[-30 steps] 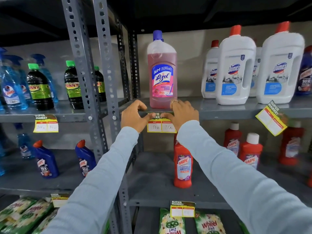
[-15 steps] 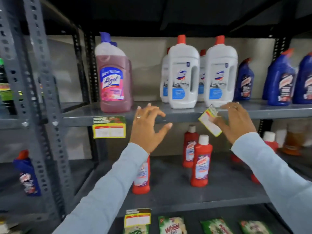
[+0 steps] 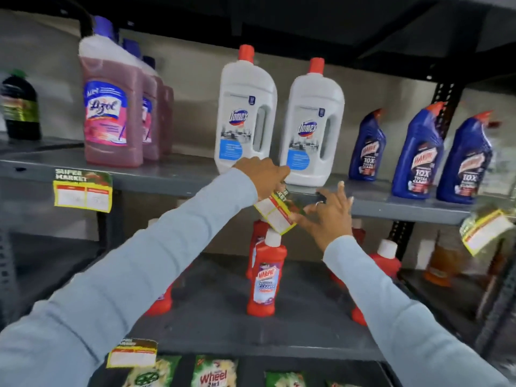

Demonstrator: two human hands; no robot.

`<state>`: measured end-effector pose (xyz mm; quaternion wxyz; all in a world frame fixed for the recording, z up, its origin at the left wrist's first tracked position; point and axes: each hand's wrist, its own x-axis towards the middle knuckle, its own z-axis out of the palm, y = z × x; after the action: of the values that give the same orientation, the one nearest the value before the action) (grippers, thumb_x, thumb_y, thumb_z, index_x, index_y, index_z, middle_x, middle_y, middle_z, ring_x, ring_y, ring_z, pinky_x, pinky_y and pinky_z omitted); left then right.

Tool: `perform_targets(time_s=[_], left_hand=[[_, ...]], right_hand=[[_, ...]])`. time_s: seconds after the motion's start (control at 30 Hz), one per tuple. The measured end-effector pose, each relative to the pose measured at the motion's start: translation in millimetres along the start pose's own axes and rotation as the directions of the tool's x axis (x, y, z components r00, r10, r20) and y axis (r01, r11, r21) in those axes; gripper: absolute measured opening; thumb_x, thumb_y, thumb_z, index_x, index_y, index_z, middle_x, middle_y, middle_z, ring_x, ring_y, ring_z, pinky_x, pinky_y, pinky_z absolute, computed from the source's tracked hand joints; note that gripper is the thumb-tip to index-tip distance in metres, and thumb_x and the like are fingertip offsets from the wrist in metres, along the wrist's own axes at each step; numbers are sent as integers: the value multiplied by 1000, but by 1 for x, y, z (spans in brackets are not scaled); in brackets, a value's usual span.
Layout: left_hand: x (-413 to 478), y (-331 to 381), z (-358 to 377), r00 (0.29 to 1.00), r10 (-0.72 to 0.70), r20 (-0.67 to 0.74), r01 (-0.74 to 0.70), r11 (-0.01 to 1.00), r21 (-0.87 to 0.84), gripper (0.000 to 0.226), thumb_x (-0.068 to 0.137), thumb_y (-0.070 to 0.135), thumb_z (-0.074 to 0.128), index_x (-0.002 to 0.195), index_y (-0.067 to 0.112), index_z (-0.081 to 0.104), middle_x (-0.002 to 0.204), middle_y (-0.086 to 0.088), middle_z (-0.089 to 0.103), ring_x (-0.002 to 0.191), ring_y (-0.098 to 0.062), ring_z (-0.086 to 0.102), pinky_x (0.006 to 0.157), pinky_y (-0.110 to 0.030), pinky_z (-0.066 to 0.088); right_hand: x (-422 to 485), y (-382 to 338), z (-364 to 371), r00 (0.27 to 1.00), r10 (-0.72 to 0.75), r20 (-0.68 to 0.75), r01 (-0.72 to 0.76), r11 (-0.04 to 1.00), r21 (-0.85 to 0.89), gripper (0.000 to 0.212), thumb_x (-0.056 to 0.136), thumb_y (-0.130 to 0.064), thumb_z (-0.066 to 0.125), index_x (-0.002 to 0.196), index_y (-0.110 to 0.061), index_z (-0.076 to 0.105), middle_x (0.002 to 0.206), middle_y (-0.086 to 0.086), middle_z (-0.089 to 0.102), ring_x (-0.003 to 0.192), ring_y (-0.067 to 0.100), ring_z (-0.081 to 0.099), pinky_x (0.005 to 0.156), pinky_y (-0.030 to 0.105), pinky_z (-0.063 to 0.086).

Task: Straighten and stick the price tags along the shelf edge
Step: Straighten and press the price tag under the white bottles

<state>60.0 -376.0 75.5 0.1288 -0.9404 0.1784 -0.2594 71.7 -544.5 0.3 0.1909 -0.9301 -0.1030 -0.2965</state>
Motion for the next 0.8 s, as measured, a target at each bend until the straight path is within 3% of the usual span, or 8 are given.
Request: perform_targets(time_s=[0.13,0.23,0.33,0.4,0.47,0.57,0.67,0.8], left_hand=[[-1,6,-1,998,-61,6,62,996,-66,21,93,21,41,110,23,54,97,-11,54,88,-33,55,66,-35,34],[-11,2,12,999,-49,14,51,975,-215,12,92,24,43,95,23,55,90,-4,54,84,-27,54,67,-35,36],[-30,-4,45,999,-41,-10,35,931,-364,15,90,25,51,92,19,65,126,-8,56,118,-31,49,95,-42,42],[-41,1,62,997,-66,-41,47,933,-356,16,88,28,57,90,19,70,150,-4,34,139,-31,24,115,-48,23],[-45,10,71,988,-112,-107,68,933,-354,13,85,27,62,85,18,72,153,0,27,144,-29,12,116,-43,9],[-44,15,75,960,-211,-186,113,895,-431,11,83,24,66,81,15,73,149,3,36,142,-25,19,114,-38,10],[-43,5,68,945,-271,-182,114,795,-596,8,81,21,68,81,15,74,141,3,50,136,-21,35,115,-42,25],[-39,-4,46,947,-300,-112,138,699,-702,9,79,18,71,83,11,74,124,-1,64,118,-18,55,104,-34,41]], right_hand=[[7,2,-2,999,-4,-34,4,1000,5,33,81,-44,62,99,-19,73,142,3,47,147,25,7,117,48,-10],[10,5,-10,997,-74,-2,74,996,-50,29,80,-44,63,97,-23,74,139,0,51,146,25,11,117,49,-9],[6,12,-10,982,-188,29,190,979,-73,22,78,-40,68,92,-25,76,144,-1,44,145,23,14,120,49,-3],[1,19,-5,967,-252,45,256,957,-137,21,79,-40,67,90,-26,76,149,-2,37,146,23,12,120,50,-2],[-3,21,-1,954,-290,72,299,922,-248,22,80,-44,65,89,-27,76,151,-3,32,146,23,9,119,52,-4],[1,22,-1,951,-298,79,308,909,-281,22,81,-44,64,91,-28,76,152,-4,32,146,24,7,119,51,-3],[10,21,-10,966,-256,35,259,961,-101,18,82,-39,64,91,-27,75,144,-4,43,145,22,14,119,46,10],[22,13,-23,978,-197,75,194,980,35,28,81,-46,60,89,-21,72,117,1,61,125,23,44,104,44,36]])
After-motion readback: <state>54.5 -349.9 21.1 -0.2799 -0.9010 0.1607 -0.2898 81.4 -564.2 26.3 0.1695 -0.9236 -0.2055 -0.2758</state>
